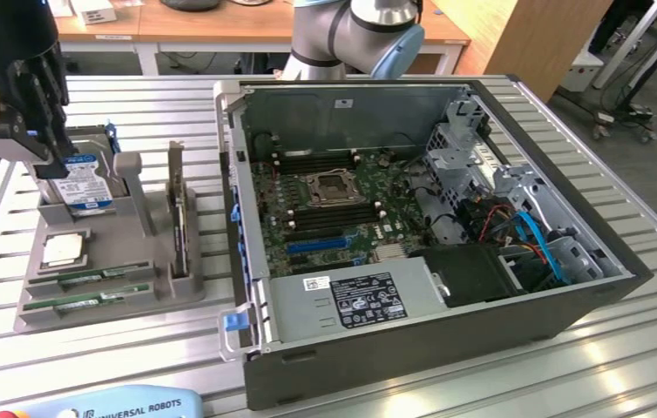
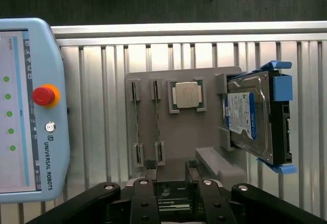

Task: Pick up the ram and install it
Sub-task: 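Pick up the ram and move it above insertion slot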

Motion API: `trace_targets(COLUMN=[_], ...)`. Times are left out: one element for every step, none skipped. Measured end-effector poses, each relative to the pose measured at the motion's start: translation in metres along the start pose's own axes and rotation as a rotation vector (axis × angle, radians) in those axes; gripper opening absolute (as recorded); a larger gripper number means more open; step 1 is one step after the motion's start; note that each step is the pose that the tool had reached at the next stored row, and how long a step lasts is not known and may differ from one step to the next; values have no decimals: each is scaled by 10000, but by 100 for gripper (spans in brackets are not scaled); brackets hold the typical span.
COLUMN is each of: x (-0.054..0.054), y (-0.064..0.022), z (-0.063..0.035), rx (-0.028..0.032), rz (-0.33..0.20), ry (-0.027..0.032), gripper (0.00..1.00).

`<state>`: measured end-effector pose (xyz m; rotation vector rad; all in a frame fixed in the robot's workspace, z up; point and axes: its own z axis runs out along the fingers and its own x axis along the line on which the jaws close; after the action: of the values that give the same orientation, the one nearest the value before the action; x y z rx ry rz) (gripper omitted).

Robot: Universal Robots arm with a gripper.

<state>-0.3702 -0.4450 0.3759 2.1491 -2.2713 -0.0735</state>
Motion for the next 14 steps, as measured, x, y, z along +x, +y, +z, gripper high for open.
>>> trace_targets(x=[11,23,34,45,59,73,86,101,114,128,143,157,172,185], y=[0,-1,-2,-2,-3,-4,-5,-6,-6,-7,-8,-9,-10,-10], z=[0,-1,-1,-1,-2,-1,-2,-3,-3,-3,-4,-4,-4,-4], rx=[0,0,0,0,-1,0,0,0,0,0,0,0,0,0], rz=[0,0,0,-1,-1,-2,-2,-3,-4,-5,-6,-8,-9,-10], ry=[0,0,0,-1,0,-1,0,0,0,0,0,0,-1,-1], gripper=[35,35,35,35,35,35,35,35,35,35,35,35,35,35])
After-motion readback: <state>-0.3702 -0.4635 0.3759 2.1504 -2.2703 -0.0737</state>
